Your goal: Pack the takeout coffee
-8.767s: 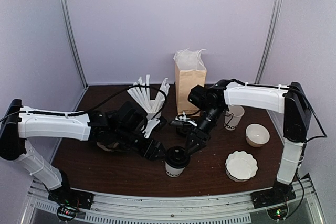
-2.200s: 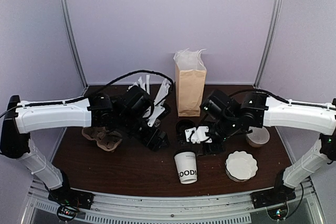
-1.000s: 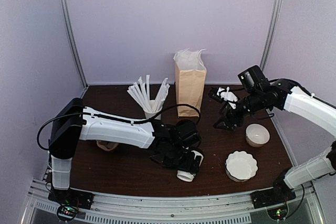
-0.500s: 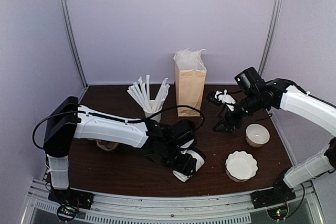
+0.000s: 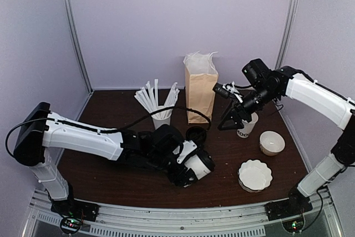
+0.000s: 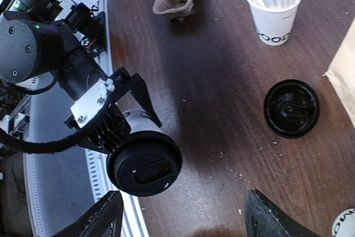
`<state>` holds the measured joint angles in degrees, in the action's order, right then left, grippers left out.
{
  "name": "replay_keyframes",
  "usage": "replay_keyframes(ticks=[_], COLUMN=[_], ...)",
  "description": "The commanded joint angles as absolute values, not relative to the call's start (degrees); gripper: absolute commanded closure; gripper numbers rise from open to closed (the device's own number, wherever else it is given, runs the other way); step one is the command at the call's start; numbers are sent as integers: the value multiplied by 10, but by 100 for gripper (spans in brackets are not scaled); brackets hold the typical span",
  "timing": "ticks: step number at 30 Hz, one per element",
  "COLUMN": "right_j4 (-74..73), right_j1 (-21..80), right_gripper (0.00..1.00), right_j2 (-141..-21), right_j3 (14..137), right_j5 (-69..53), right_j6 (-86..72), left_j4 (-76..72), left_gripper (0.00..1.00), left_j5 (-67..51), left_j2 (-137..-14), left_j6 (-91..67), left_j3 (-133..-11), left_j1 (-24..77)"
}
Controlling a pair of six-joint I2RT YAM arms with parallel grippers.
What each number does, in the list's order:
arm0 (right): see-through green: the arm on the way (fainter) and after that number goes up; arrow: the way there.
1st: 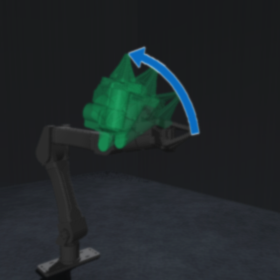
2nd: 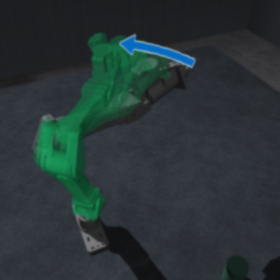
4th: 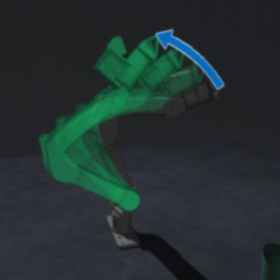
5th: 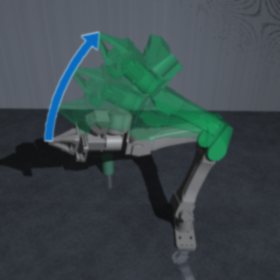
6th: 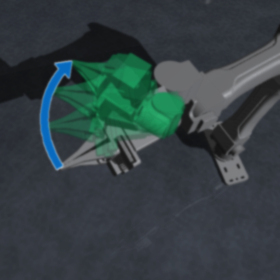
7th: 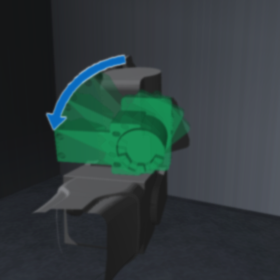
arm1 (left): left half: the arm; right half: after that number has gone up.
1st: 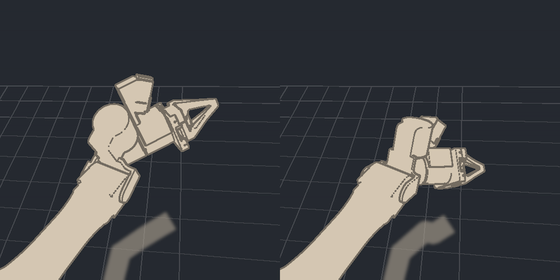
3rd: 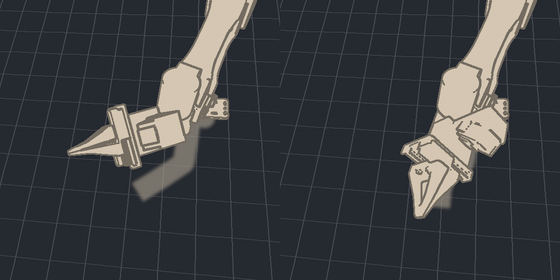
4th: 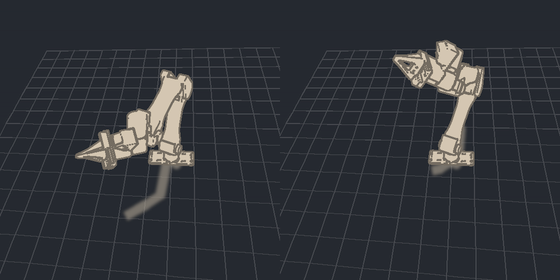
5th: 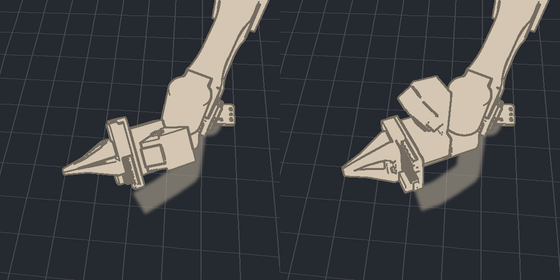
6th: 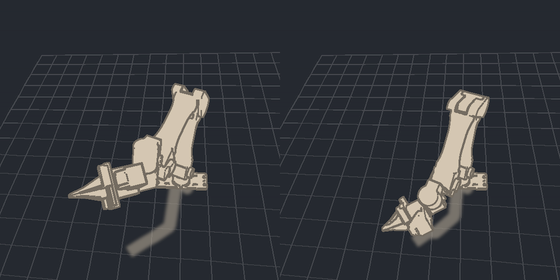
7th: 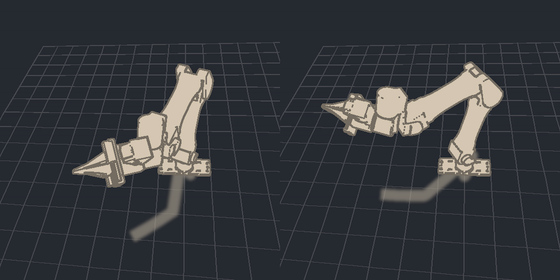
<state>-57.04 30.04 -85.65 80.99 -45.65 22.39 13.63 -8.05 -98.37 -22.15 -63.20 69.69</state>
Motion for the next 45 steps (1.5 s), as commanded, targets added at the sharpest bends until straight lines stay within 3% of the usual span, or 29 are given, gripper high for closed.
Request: replay_keyframes(ticks=[1, 16, 24, 30, 45], right_j4=[-671, -661, -649, -733, -722], right_j1=[294, 358, 367, 357, 398], right_gripper=[20, 11, 11, 12, 13], right_j2=[-906, -905, -906, -904, -921], right_j3=[836, 790, 804, 881, 868], right_j5=[-602, -566, -545, -488, -492], right_j6=[242, 243, 230, 272, 271], left_j4=[4, -32, -41, -36, -58], left_gripper=[25, 25, 25, 25, 25], left_j5=[-43, -43, -55, -54, -66], left_j2=[-964, -953, -948, -949, -948], left_j6=[-131, -120, -126, -130, -129], left_j3=[-608, -617, -620, -621, -624], left_j1=[692, 691, 691, 691, 690])
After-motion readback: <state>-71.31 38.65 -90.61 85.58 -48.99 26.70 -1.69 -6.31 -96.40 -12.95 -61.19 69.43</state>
